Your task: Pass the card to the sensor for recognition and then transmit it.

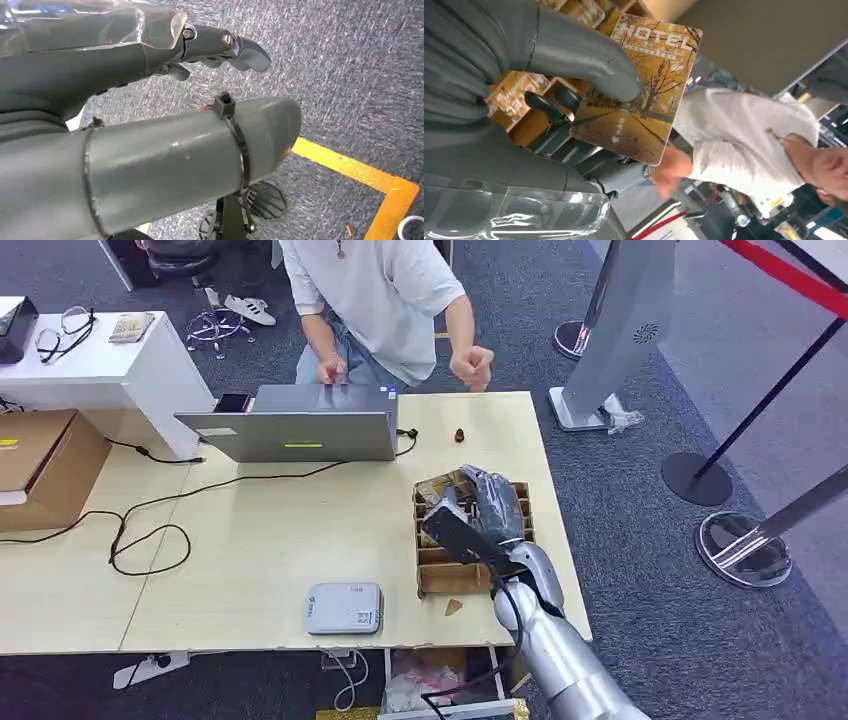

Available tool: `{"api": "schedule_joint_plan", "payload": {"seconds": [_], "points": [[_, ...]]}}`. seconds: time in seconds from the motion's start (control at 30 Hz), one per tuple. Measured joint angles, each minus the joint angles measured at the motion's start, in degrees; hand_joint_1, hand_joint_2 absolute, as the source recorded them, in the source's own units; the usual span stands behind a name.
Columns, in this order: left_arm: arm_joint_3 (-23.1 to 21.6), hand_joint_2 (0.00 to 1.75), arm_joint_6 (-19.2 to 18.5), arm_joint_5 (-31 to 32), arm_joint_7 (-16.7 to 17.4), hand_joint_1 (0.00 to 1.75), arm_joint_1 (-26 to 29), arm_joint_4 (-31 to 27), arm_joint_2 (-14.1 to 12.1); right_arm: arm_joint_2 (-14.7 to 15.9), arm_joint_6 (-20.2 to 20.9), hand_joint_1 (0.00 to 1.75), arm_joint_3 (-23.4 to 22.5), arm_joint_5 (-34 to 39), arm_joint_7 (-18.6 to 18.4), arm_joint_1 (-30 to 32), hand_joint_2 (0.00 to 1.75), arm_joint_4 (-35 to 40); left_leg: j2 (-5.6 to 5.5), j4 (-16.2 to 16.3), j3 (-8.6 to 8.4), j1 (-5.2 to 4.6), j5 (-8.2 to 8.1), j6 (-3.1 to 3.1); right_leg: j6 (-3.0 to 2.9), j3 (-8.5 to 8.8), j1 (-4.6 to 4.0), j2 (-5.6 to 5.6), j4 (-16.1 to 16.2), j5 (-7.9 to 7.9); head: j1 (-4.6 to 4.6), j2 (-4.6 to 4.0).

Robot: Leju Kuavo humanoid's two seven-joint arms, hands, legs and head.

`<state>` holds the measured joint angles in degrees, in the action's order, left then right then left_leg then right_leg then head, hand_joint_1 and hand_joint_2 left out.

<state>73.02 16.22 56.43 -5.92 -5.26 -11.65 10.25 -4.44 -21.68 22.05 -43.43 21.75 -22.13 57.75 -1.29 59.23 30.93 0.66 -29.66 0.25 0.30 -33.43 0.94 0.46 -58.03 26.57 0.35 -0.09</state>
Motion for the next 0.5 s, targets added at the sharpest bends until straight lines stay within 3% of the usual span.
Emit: {"api": "schedule_joint_plan", "payload": {"seconds": [0.5], "points": [[0.0, 0.0, 0.0, 0.11, 0.02, 0.0, -0.01, 0.0, 0.09, 1.29, 0.7, 1.75, 2.08, 0.85, -0.59, 1.23, 1.75, 3.28, 0.02, 0.0, -0.01, 0.0, 0.01, 0.0, 0.0, 0.0, 0.0, 0.01, 0.0, -0.01, 0.0, 0.0]]}}
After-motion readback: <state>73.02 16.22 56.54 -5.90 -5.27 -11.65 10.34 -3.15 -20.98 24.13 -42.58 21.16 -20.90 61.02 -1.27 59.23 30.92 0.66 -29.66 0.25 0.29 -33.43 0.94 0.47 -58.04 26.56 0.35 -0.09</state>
